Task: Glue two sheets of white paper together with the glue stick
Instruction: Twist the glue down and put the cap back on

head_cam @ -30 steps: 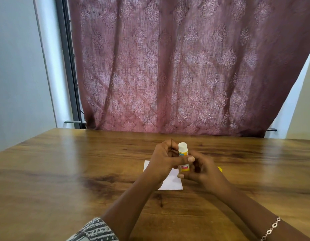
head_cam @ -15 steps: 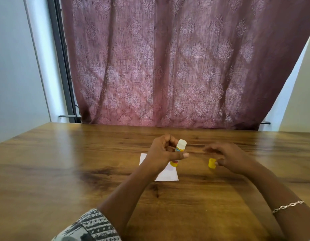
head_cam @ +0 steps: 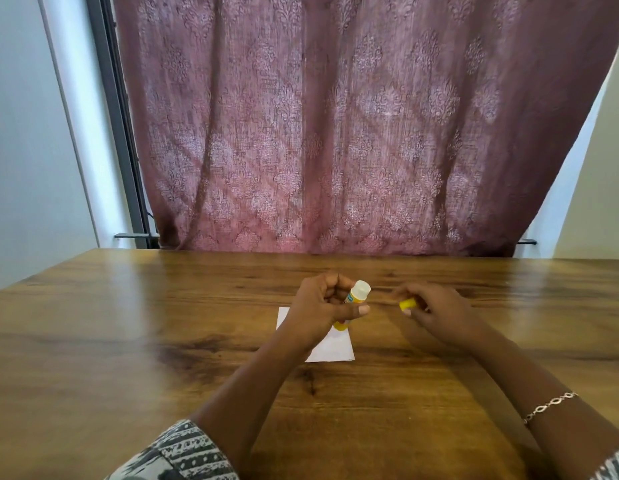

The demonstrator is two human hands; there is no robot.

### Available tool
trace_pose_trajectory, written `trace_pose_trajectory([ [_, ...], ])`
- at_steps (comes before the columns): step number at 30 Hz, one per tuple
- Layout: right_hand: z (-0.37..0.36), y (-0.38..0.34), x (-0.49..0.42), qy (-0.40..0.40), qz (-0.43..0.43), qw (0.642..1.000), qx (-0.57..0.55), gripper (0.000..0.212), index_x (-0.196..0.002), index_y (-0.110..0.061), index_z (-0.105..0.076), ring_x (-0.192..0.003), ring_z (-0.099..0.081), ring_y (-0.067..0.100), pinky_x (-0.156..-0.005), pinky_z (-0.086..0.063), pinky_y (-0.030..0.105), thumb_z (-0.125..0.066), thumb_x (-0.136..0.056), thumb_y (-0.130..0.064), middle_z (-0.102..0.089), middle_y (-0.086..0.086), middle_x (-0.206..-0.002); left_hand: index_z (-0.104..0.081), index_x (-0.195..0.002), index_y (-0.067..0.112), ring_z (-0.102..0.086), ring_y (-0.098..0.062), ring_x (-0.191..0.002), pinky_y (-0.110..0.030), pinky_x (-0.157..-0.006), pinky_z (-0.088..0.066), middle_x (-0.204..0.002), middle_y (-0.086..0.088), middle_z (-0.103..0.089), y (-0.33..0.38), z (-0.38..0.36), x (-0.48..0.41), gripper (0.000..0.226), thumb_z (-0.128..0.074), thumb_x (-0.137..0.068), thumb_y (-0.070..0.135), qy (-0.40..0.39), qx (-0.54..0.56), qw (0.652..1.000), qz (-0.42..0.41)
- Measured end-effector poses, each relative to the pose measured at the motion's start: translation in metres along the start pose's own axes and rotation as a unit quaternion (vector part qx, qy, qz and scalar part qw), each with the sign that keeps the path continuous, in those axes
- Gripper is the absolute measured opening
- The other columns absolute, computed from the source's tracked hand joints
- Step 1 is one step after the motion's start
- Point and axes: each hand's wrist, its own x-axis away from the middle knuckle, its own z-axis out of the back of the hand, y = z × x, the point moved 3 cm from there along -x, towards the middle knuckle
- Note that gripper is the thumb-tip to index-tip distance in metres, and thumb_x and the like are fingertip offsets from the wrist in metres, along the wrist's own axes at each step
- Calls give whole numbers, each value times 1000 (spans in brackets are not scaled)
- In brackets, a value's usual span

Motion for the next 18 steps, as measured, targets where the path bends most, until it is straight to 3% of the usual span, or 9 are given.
trace_pose_trajectory([
  [2, 4, -10, 1, 27, 33, 994, -97, 33, -107, -24, -62, -75, -49, 9, -76, -42, 23, -55, -84, -3, -49, -10, -90, -61, -77, 15, -54, 1, -50, -12, -50, -44, -65, 4, -59, 1, 0, 1, 22, -69, -72, -4, 0, -4, 1000, 4],
  [4, 6, -21, 3, 48, 66, 974, -210, 31, -97, -29, -63, -81, -55, 7, -80, -45, 17, -55, -84, -1, -56, -1, -93, -61, -78, 17, -53, 1, -50, -11, -49, -44, -66, 3, -58, 0, 0, 1, 22, -69, -73, -3, 0, -9, 1000, 9],
  [7, 10, -36, 9, 83, 96, 890, -438, 22, -87, -19, -63, -86, -66, 9, -77, -53, 18, -59, -77, 0, -71, 1, -89, -62, -77, 19, -52, 2, -47, -11, -48, -43, -64, 4, -57, -1, -1, 1, 23, -68, -74, -3, -3, -17, 1000, 11],
  [10, 12, -41, 12, 108, 117, 841, -516, 17, -84, -13, -63, -79, -65, 6, -70, -52, 15, -70, -69, -14, -74, -7, -81, -64, -78, 20, -48, 2, -45, -11, -48, -42, -57, 10, -55, -2, -1, 0, 23, -67, -75, -2, -9, -18, 1000, 8],
  [12, 10, -43, 12, 90, 126, 837, -524, 27, -88, -14, -63, -85, -67, 11, -72, -54, 17, -76, -66, -22, -74, -4, -86, -64, -78, 20, -47, 3, -45, -11, -49, -41, -49, 13, -55, -3, -2, 0, 22, -66, -76, -1, -19, -22, 1000, 6],
  [15, 6, -44, 11, 74, 135, 856, -494, 29, -97, -18, -67, -96, -66, 19, -79, -53, 20, -65, -72, -5, -72, 0, -93, -66, -84, 18, -47, 3, -48, -12, -53, -42, -56, 12, -55, -3, -4, 0, 17, -65, -78, 2, -35, -38, 999, -4],
  [18, 7, -46, 11, 67, 152, 872, -460, 26, -93, -14, -69, -94, -65, 22, -78, -54, 21, -59, -73, -3, -65, 8, -98, -66, -86, 16, -47, 3, -49, -11, -53, -42, -57, 12, -57, -2, -3, 0, 16, -64, -79, 2, -36, -41, 998, -14],
])
